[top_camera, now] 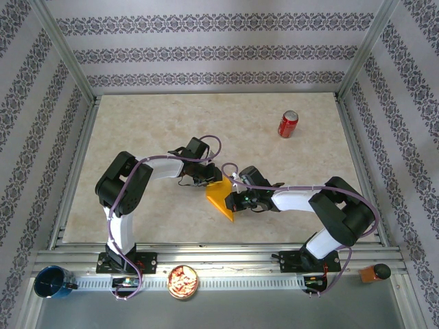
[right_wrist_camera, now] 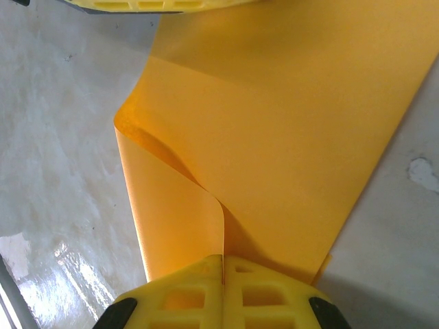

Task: Fold a paper plane with a square sheet of paper (pick it up from the middle)
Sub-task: Third fold the triangle at the center of the table.

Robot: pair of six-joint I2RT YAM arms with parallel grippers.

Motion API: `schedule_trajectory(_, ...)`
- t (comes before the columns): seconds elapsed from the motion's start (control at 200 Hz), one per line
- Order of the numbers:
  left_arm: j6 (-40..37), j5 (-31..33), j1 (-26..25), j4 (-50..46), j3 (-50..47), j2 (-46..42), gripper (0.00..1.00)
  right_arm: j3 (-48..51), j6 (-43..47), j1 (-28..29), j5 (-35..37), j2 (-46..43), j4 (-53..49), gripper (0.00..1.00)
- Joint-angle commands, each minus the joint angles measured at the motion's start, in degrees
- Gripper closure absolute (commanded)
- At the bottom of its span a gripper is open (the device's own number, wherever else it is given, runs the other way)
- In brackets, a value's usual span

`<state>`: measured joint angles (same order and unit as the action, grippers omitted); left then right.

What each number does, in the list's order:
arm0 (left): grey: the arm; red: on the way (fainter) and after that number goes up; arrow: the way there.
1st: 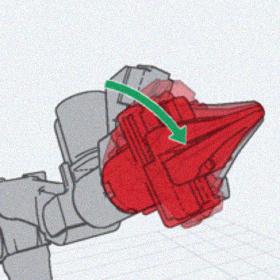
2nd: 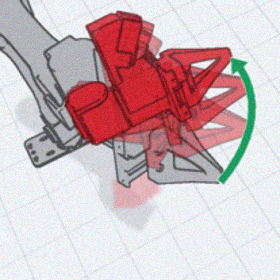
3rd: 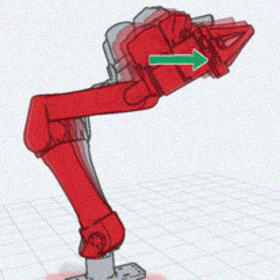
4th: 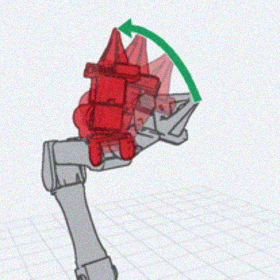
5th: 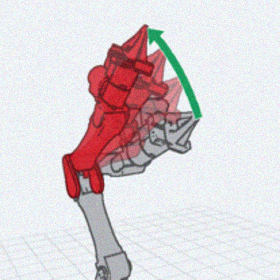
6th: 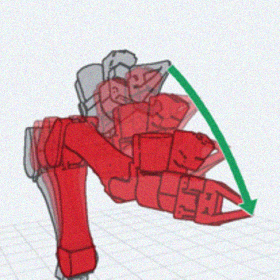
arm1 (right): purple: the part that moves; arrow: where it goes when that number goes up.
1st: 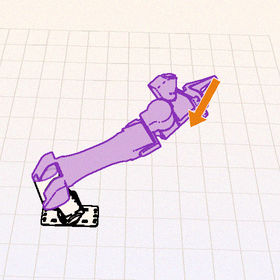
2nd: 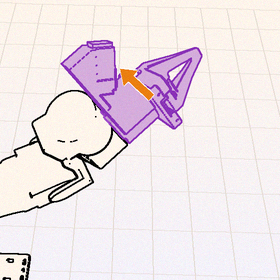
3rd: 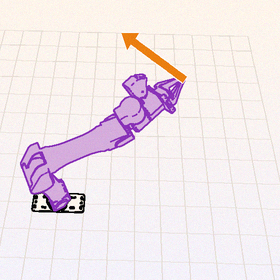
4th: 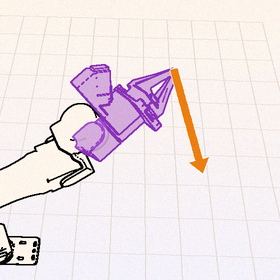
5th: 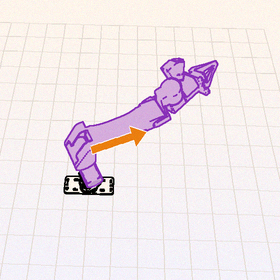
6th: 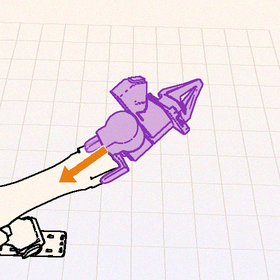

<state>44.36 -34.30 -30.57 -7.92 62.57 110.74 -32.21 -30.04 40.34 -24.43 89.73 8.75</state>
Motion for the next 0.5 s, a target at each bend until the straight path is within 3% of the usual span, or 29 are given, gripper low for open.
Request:
schedule_trajectory(0.0, 0.3, 1.3, 0.3, -3.4, -1.3, -0.8, 0.76, -1.1, 1.3, -0.2, 1.0, -1.2, -0.6, 0.98)
schedule_trajectory(0.495, 0.3, 1.1, 0.3, -3.0, -1.6, -0.6, 0.77, -0.8, 1.8, -0.9, 0.2, -1.6, -0.6, 0.97)
